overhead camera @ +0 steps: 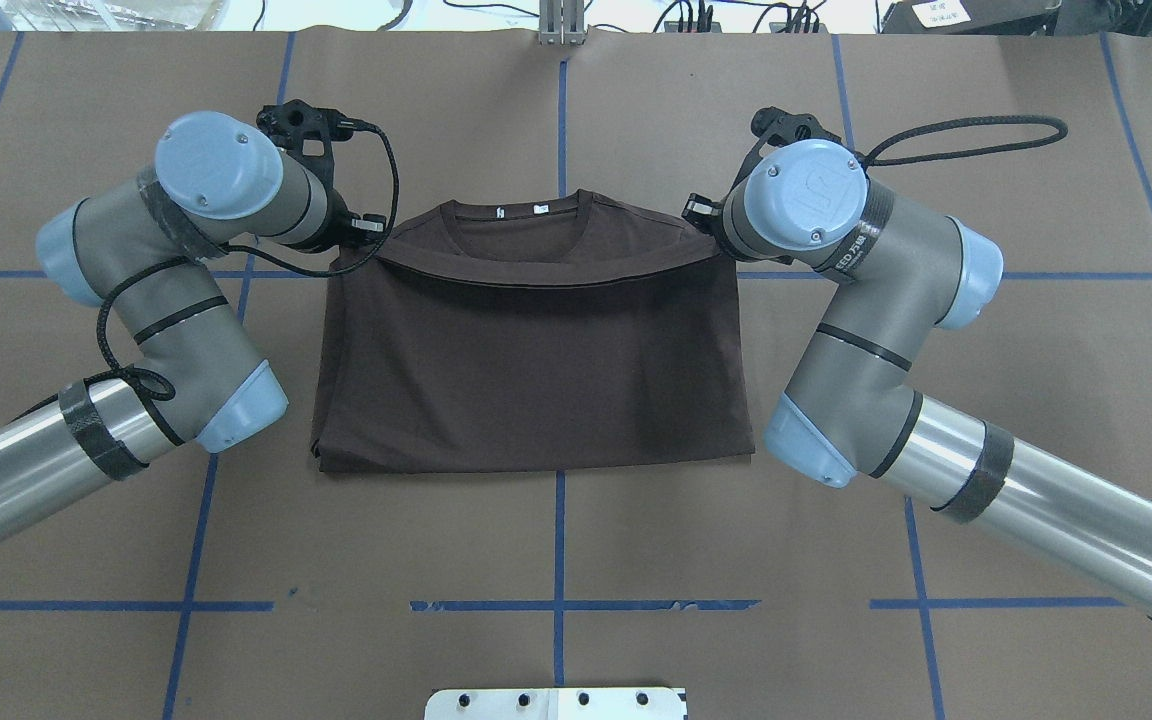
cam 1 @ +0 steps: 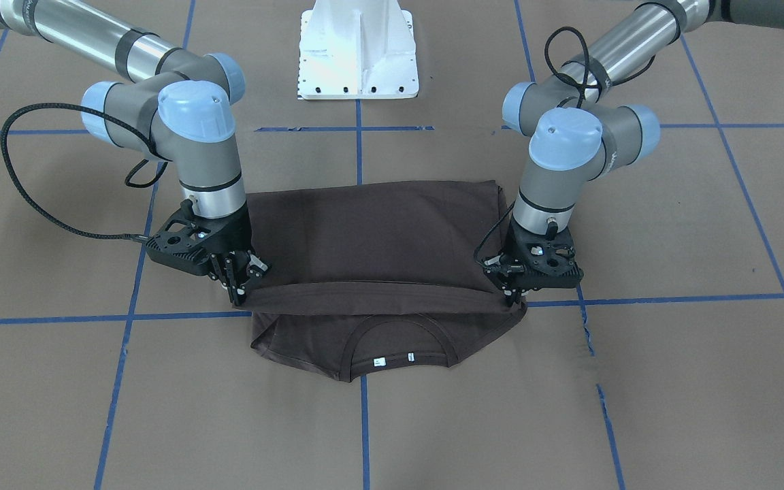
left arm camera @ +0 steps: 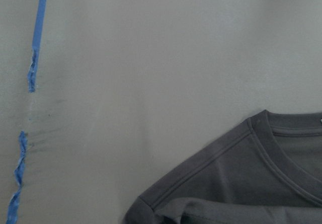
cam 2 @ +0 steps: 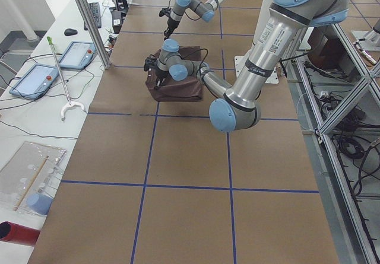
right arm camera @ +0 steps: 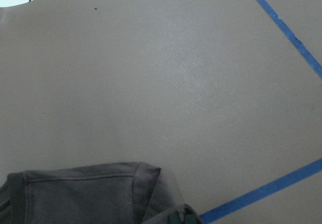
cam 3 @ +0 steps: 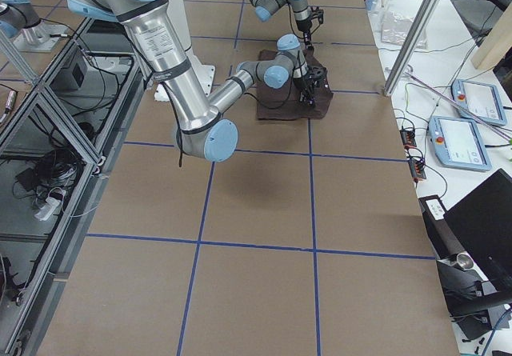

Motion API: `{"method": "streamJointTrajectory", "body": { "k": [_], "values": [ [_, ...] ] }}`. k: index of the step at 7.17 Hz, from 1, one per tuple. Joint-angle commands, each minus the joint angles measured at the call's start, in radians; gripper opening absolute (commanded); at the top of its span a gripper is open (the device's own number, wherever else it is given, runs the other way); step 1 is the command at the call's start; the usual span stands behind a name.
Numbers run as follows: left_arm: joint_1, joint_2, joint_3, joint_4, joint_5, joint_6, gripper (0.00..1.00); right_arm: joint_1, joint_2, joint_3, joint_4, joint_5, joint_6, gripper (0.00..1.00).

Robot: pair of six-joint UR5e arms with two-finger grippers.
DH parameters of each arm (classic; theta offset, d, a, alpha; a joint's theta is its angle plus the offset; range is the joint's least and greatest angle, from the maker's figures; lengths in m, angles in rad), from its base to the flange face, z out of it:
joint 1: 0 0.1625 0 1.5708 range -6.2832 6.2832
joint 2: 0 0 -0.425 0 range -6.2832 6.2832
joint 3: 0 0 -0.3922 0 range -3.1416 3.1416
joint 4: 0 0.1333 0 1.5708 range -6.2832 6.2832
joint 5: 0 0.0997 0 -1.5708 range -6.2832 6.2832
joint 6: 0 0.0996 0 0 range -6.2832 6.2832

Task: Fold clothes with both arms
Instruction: 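Lift the hem with both grippers and fold it over toward the collar, then move the left gripper to the shirt's side edge while the right arm rises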

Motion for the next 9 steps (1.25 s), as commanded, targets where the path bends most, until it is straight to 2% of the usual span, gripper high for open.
{"method": "streamJointTrajectory", "body": {
  "k": [1, 2, 3, 4, 6, 7, 8, 9],
  "values": [
    [0.0, 0.003, 0.01, -0.01, 0.0, 0.0, 0.0, 0.001, 0.002, -0.023, 0.005, 0.001, -0.002, 0.0],
    [0.0, 0.006, 0.01, -0.009, 0.0, 0.002, 0.0, 0.001, 0.003, -0.032, 0.006, 0.001, -0.002, 0.09],
    [-0.001, 0.01, 0.006, -0.006, 0.0, 0.076, 0.87, -0.001, 0.003, -0.043, 0.005, -0.004, -0.021, 0.99],
    [-0.011, 0.026, -0.028, -0.006, 0.0, 0.141, 1.0, 0.01, 0.009, -0.035, 0.008, 0.004, -0.083, 1.0],
    [-0.006, 0.173, -0.225, -0.006, -0.012, 0.129, 1.0, 0.064, 0.003, -0.006, 0.017, 0.129, -0.2, 1.0],
    [0.015, 0.266, -0.323, -0.013, -0.012, 0.094, 1.0, 0.064, -0.001, 0.005, 0.017, 0.13, -0.2, 1.0],
    [0.088, 0.339, -0.38, -0.047, -0.004, -0.025, 1.0, 0.064, -0.003, 0.005, 0.018, 0.13, -0.2, 1.0],
    [0.148, 0.374, -0.395, -0.117, 0.002, -0.157, 0.84, 0.062, -0.003, 0.005, 0.018, 0.128, -0.2, 1.0]
  ]
}}
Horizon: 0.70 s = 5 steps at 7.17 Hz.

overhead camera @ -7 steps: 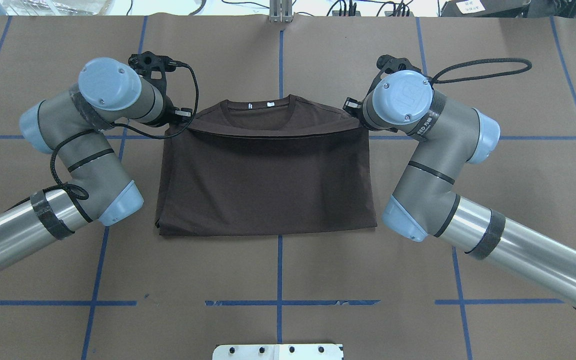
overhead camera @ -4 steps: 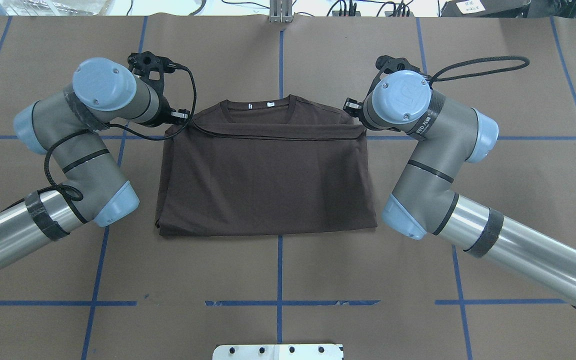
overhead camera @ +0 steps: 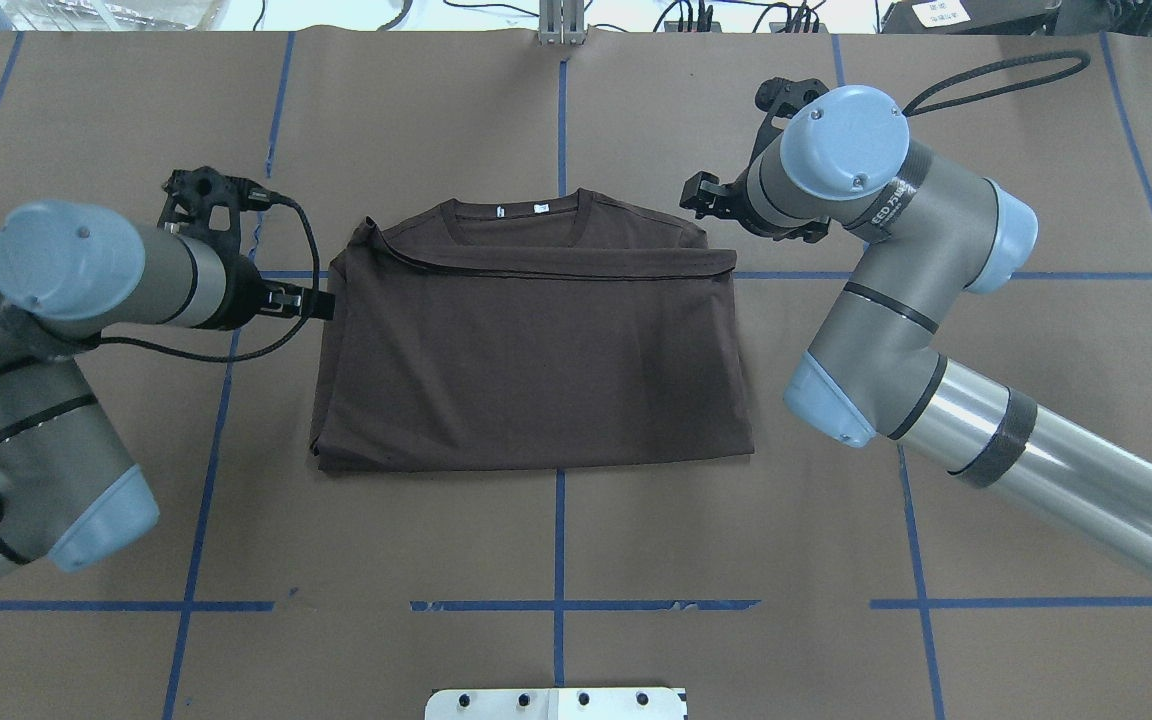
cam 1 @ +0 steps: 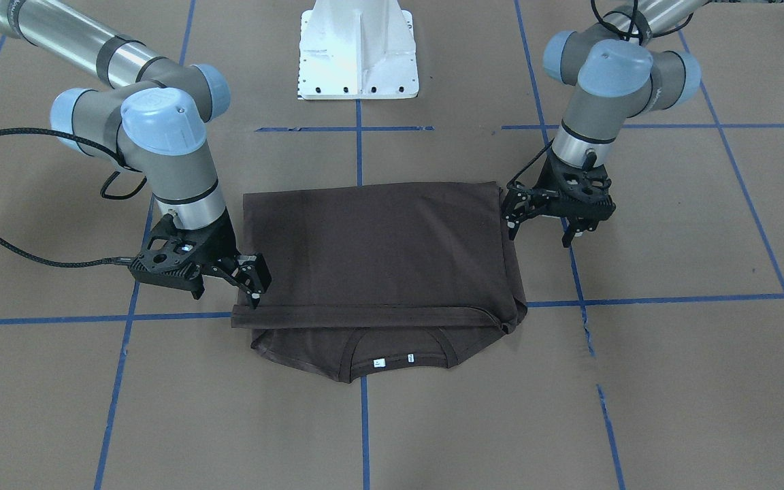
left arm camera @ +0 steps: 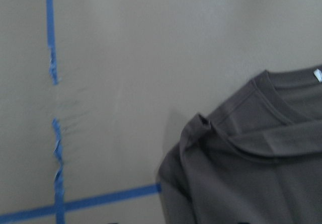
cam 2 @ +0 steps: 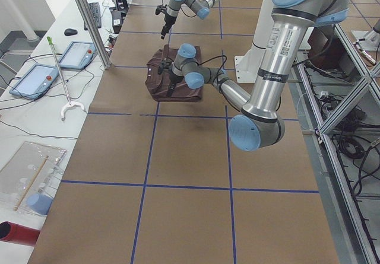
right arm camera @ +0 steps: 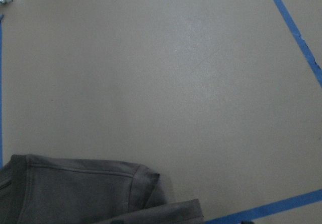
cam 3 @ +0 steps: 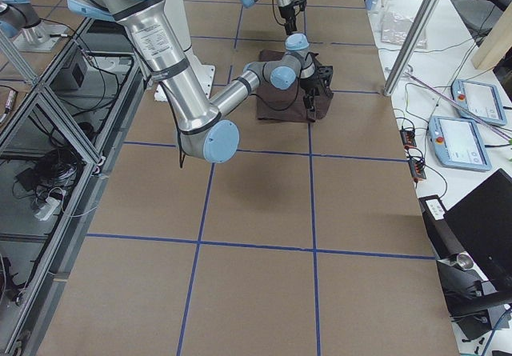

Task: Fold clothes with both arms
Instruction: 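Move the left gripper to the shirt's side edge while the right arm rises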

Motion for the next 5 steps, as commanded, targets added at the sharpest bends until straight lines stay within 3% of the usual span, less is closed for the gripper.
{"method": "streamJointTrajectory", "body": {
  "k": [1, 5],
  "values": [
    [0.131, 0.088, -0.046, -0.084, 0.053, -0.227, 0.7, 0.0, -0.001, 0.004, 0.001, 0.002, -0.003, 1.0],
    [0.211, 0.086, -0.046, -0.085, 0.092, -0.339, 0.67, 0.002, -0.004, 0.004, -0.001, 0.002, -0.004, 1.0]
  ]
}}
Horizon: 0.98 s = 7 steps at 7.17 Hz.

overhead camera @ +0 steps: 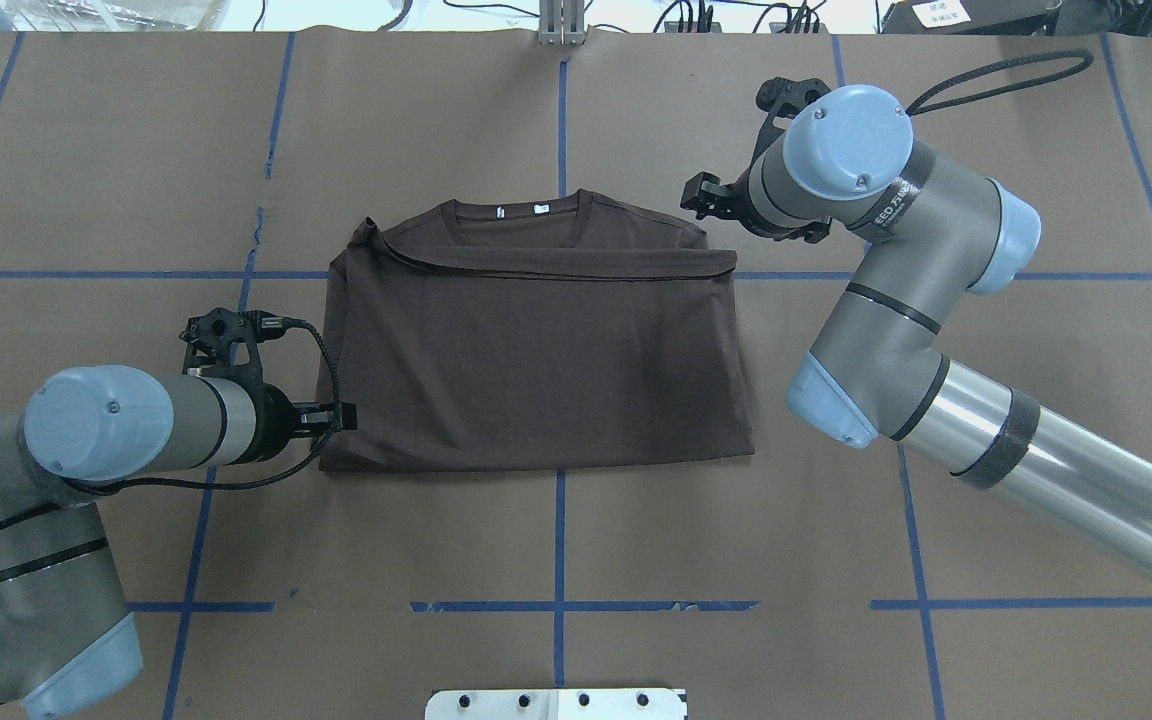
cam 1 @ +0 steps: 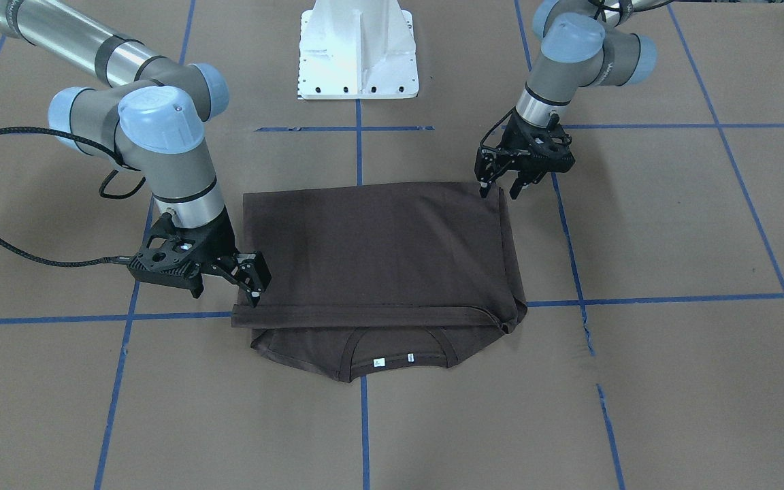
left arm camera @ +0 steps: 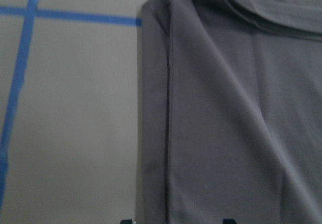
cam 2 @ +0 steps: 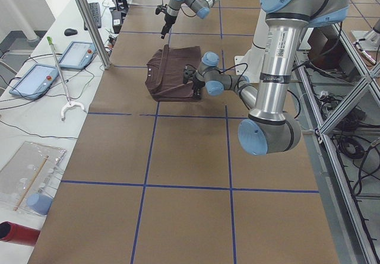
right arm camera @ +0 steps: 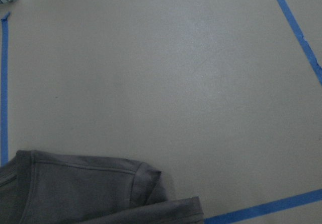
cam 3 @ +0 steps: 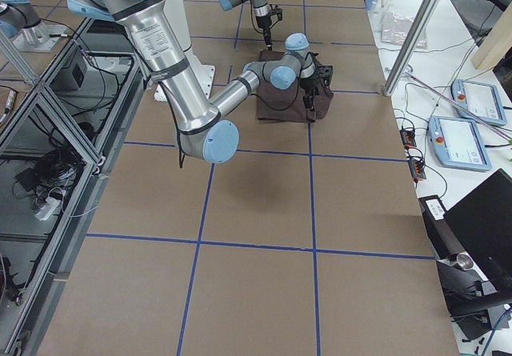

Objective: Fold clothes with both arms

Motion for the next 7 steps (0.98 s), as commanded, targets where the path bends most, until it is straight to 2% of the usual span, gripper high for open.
{"method": "streamJointTrajectory", "body": {
  "k": [1, 2, 3, 4, 5, 7],
  "values": [
    [0.035, 0.001, 0.009, 0.001, 0.019, -0.022, 0.66, 0.001, -0.002, 0.001, 0.0, 0.0, -0.001, 1.0],
    [0.05, 0.001, 0.01, 0.001, 0.03, -0.036, 0.63, 0.001, -0.004, 0.0, 0.0, 0.0, -0.003, 1.0],
    [0.051, 0.001, 0.01, 0.002, 0.03, -0.036, 0.56, 0.002, -0.004, 0.0, 0.0, 0.0, -0.004, 1.0],
    [0.051, 0.001, 0.009, 0.004, 0.029, -0.036, 0.21, 0.002, -0.004, 0.0, 0.0, 0.001, -0.004, 1.0],
    [0.051, 0.001, 0.007, 0.004, 0.03, -0.036, 0.0, 0.002, -0.004, 0.0, 0.0, 0.0, -0.004, 1.0],
    [0.046, 0.007, 0.0, 0.009, 0.03, -0.024, 0.0, 0.002, -0.005, 0.0, 0.0, 0.0, -0.004, 1.0]
  ]
}}
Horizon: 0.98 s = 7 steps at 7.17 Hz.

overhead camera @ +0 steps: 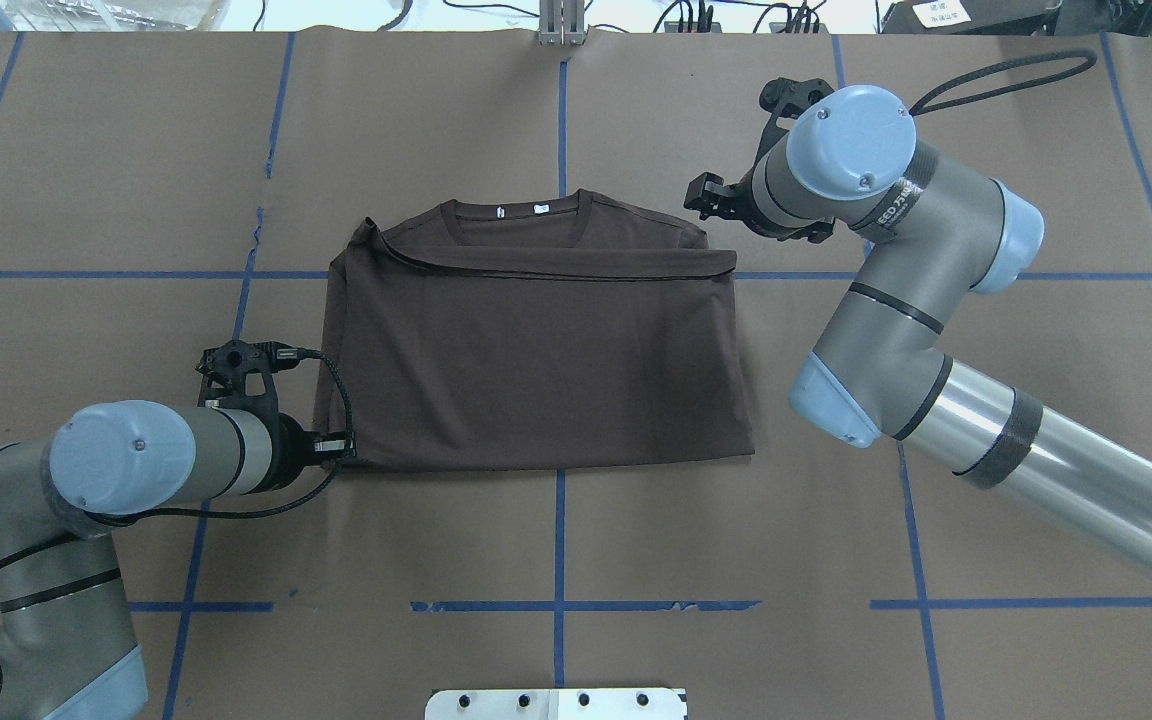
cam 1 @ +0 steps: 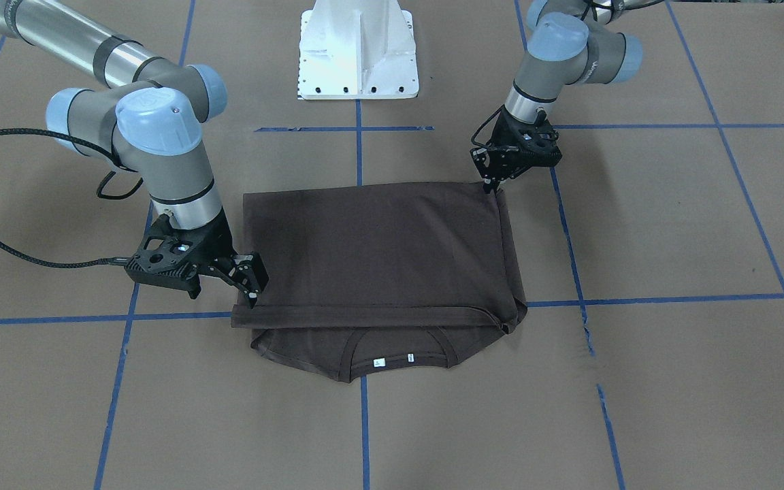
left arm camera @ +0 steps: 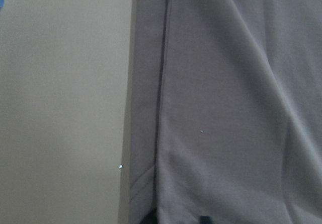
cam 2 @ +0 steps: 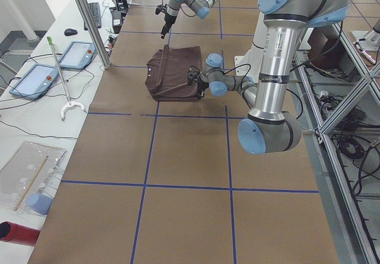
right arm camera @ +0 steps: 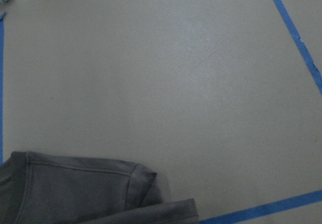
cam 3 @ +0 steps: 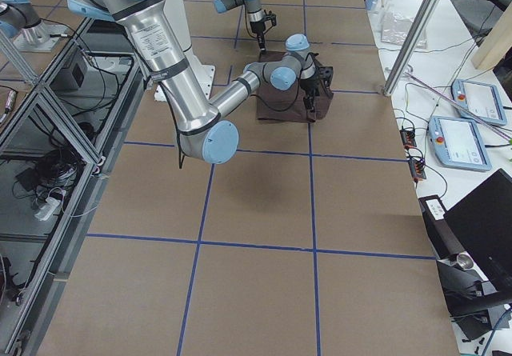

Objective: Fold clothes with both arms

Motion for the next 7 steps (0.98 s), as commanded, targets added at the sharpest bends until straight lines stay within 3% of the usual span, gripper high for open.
{"method": "streamJointTrajectory", "body": {
  "k": [1, 3, 4, 6, 7],
  "values": [
    [-0.015, 0.005, -0.005, 0.004, -0.003, 0.042, 0.0, 0.0, -0.001, 0.0, 0.0, 0.0, 0.001, 1.0],
    [-0.154, 0.009, 0.039, 0.004, 0.0, 0.226, 0.0, 0.0, -0.001, 0.0, -0.002, -0.002, 0.001, 1.0],
    [-0.243, -0.019, 0.134, -0.001, -0.001, 0.325, 0.0, 0.0, -0.001, 0.002, 0.0, -0.002, 0.001, 1.0],
    [-0.384, -0.227, 0.394, -0.007, -0.003, 0.435, 0.0, 0.0, -0.001, 0.002, 0.0, -0.003, 0.008, 1.0],
    [-0.442, -0.349, 0.573, -0.069, 0.058, 0.458, 0.0, 0.0, -0.001, 0.008, -0.002, -0.003, 0.009, 1.0]
  ]
}}
